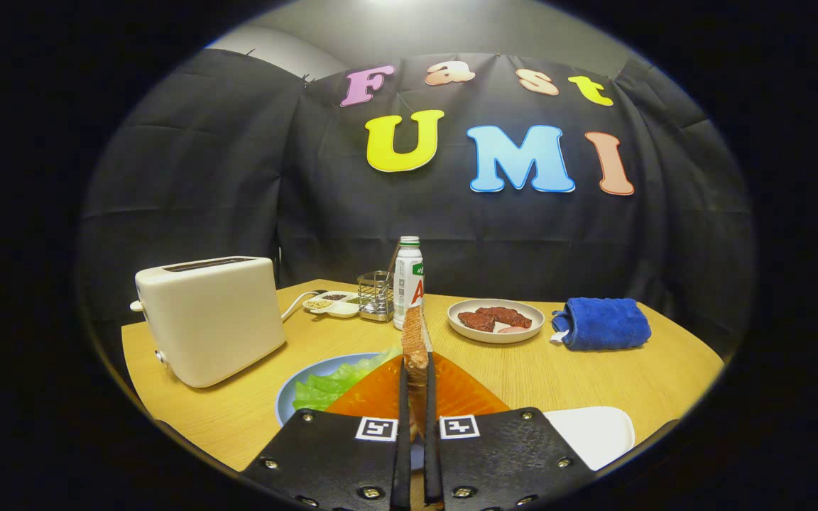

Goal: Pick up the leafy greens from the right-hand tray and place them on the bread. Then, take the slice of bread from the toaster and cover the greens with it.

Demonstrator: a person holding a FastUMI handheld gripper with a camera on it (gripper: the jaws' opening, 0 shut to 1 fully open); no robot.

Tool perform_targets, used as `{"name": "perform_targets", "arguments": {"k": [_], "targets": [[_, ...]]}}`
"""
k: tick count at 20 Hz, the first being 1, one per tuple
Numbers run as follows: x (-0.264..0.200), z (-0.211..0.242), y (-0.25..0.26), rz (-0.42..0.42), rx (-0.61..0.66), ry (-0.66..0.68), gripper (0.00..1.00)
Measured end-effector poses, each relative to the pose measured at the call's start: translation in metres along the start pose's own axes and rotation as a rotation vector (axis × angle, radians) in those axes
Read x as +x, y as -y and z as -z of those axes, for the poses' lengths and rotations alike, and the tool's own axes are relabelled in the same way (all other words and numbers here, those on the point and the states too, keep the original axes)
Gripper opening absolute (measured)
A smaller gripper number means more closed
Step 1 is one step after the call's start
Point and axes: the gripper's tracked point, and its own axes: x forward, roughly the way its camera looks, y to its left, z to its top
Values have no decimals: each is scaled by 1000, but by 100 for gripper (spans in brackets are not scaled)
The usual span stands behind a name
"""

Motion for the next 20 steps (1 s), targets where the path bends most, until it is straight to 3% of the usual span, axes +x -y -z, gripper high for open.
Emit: {"name": "perform_targets", "arguments": {"k": [6, 14, 20], "targets": [[4, 4, -11, -37, 98, -50, 7], [7, 24, -39, -97, 58, -113, 7], [10, 39, -51, -87, -15, -157, 8]]}}
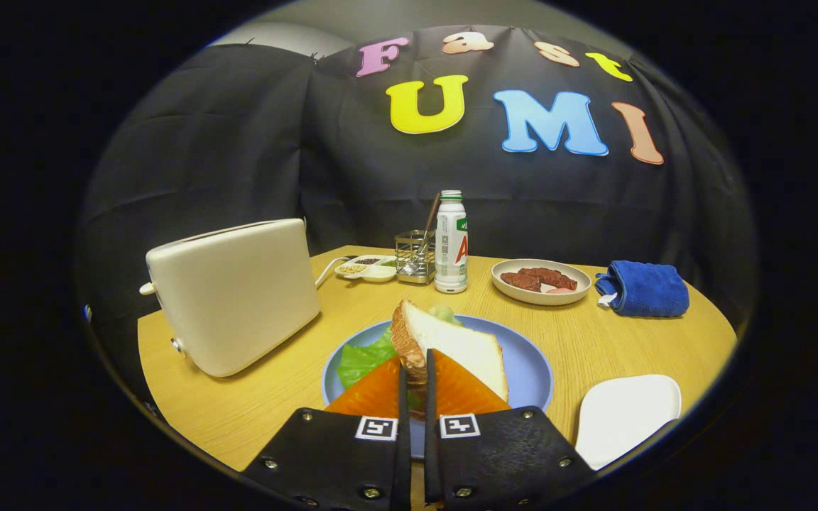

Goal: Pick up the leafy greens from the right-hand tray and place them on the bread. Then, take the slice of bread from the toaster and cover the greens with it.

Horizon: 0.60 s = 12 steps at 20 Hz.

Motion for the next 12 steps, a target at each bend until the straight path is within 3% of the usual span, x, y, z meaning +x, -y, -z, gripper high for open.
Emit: {"name": "perform_targets", "arguments": {"k": [6, 12], "targets": [[5, 13, -9, -46, 97, -101, 8], [1, 9, -9, 1, 28, -72, 13]]}}
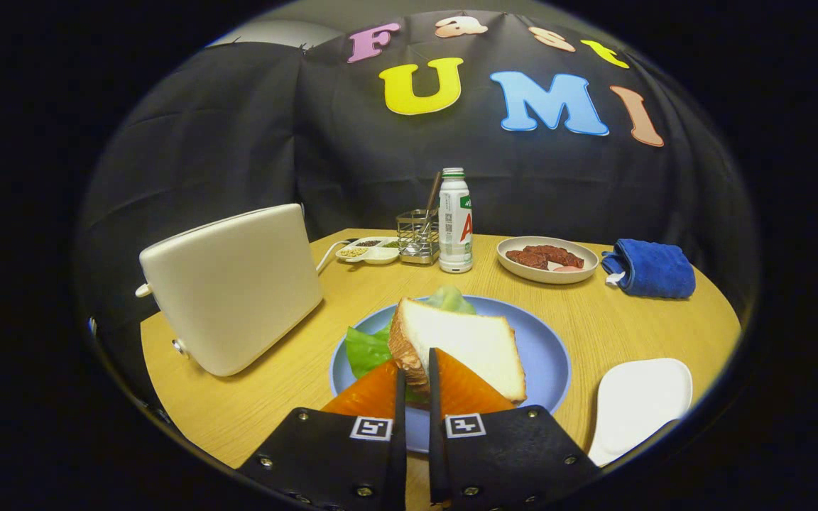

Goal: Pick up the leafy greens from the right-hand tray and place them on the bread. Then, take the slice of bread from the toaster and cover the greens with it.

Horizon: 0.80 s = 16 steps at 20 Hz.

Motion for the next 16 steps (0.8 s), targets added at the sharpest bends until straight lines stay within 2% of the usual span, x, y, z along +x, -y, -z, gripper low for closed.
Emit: {"name": "perform_targets", "arguments": {"k": [3, 4, 5, 6, 7, 8, 9, 11, 12, 13, 15, 16], "targets": [[-1, -3, 1, 28, -29, 26, 22], [-1, -4, 2, 37, -37, 38, 22], [-3, -7, 1, 33, -38, 53, 22], [2, -7, -8, -11, -27, 59, 22], [1, -1, -14, -35, -14, 35, 52], [-2, 2, -13, -38, -2, 20, 63], [-3, 2, -11, -37, 6, 20, 68], [-6, -2, -15, -51, 12, 34, 69], [-9, -5, -16, -59, 7, 51, 73], [-12, -8, -18, -64, -1, 72, 86], [-16, -11, -20, -70, -23, 115, 96], [-19, -13, -22, -70, -35, 136, 96]]}}
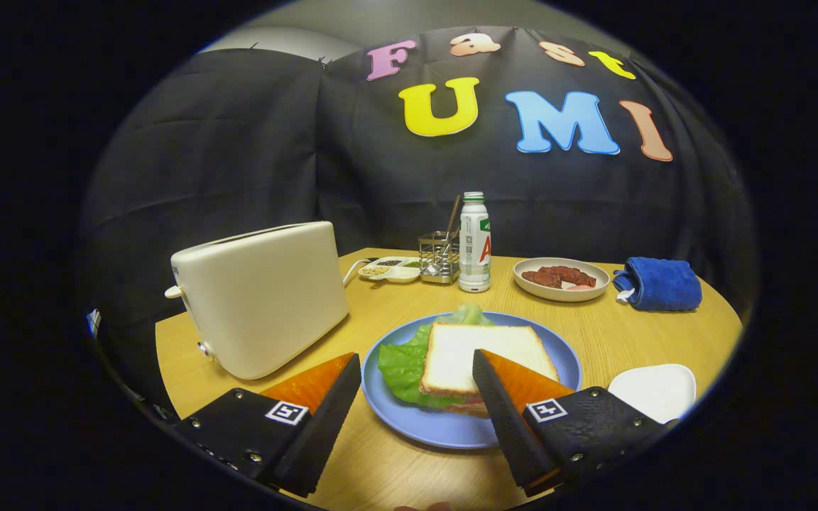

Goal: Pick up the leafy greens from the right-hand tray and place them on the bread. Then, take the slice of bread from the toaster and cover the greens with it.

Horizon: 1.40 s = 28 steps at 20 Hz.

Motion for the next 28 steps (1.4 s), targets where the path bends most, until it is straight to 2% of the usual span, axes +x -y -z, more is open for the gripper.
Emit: {"name": "perform_targets", "arguments": {"k": [4, 8, 13, 18, 22, 25, 28], "targets": [[-4, -6, -2, -10, -17, 57, 96], [-5, -23, 16, -2, 49, 75, 96], [-31, -78, 102, 152, 76, 174, 96], [-73, -112, 191, 316, 78, 252, 96], [-98, -126, 224, 368, 92, 293, 96], [-117, -123, 249, 402, 46, 303, 96], [-147, -116, 297, 447, -11, 317, 96]]}}
